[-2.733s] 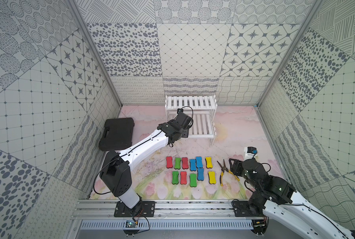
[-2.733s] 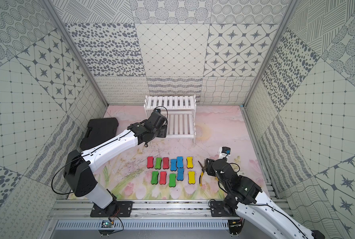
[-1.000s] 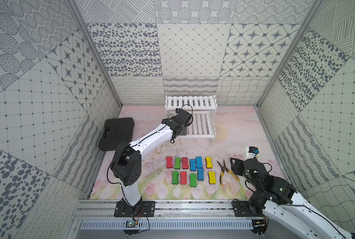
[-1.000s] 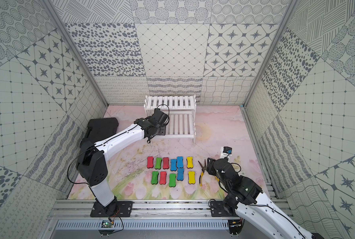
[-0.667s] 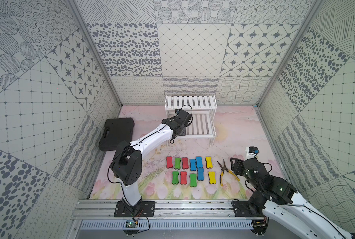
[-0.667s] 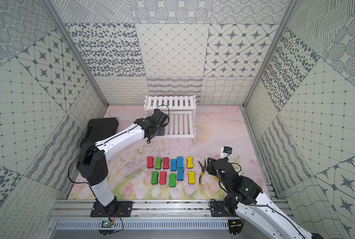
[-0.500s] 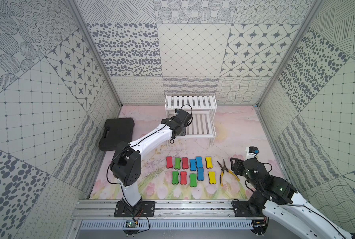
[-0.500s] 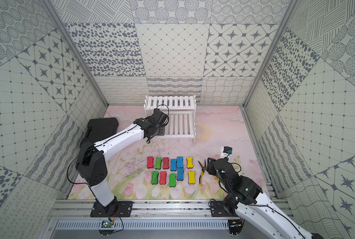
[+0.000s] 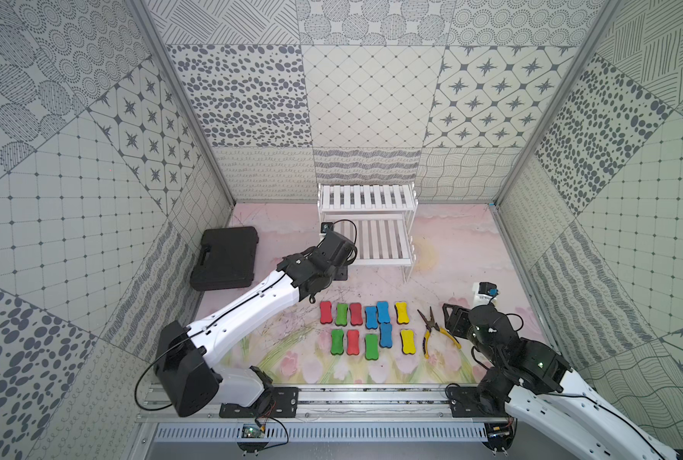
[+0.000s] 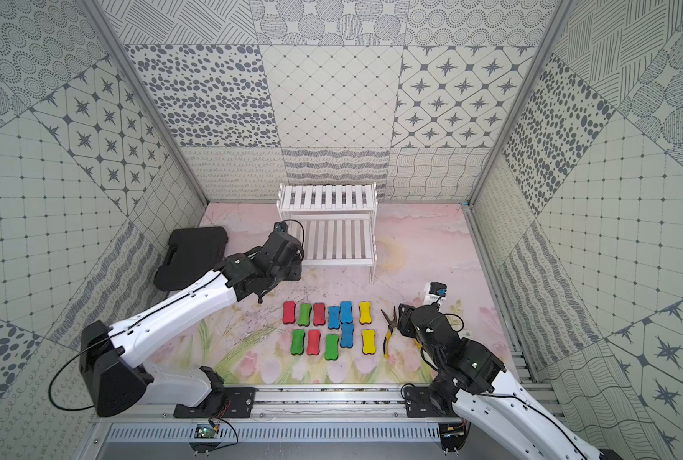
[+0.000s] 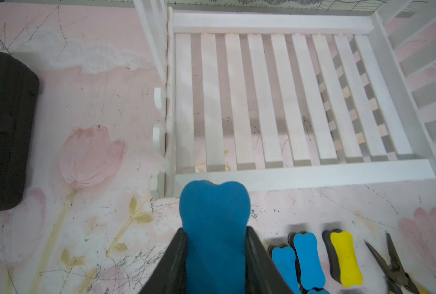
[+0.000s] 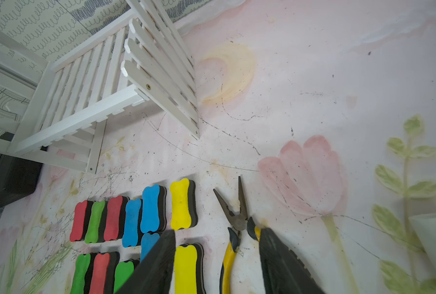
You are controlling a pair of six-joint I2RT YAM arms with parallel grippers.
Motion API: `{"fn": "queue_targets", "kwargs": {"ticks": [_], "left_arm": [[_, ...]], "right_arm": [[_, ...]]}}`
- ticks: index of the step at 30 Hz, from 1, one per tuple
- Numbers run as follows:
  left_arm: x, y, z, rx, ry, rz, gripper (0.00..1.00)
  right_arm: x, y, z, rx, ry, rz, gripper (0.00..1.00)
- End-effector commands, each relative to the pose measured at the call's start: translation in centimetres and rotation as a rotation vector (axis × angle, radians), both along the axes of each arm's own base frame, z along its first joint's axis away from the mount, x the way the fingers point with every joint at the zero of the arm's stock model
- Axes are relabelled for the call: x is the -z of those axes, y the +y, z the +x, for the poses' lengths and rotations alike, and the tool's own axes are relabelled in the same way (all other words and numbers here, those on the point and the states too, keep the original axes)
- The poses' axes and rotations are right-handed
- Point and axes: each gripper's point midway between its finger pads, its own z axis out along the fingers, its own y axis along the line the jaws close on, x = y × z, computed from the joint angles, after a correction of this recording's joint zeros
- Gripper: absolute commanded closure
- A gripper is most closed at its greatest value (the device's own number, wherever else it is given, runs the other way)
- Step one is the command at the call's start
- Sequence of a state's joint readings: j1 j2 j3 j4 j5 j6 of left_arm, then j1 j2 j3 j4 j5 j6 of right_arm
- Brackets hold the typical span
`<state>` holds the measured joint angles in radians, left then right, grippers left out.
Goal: Remove the whiteboard erasers from the shelf
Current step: Pick up the whiteboard eraser from the shelf, then place the whiteboard eraser at the center of the board.
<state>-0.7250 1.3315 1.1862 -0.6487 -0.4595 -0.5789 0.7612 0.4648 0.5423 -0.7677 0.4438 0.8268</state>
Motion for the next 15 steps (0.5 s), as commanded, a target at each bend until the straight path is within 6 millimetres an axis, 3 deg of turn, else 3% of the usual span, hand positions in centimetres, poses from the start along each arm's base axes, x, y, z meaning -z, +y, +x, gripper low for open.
{"fn": "queue_targets", "kwargs": {"ticks": [1,8,12,15], "left_arm": [[3.5,2.7,-6.2,-0.074,0.073,-0.033,0.65],[12.6,4.7,-14.2,-0.119,0.265,-0.036,0.67],[16.4,5.2,-16.2,-0.139,0.339,-0.034,0.67],[17.7,5.0,-16.5,-0.132,0.358,-0.039,0.67]], "right_arm": [[0.0,0.2,0.1,0.003,-0.008,0.021,0.43],[0.4,0.1,0.2,0.009,-0.006,0.015,0.43],[0.3,0.1,0.4,0.012,-0.008,0.014,0.43],[0.2,0.2,0.4,0.012,-0.007,0.016,0.43]]}}
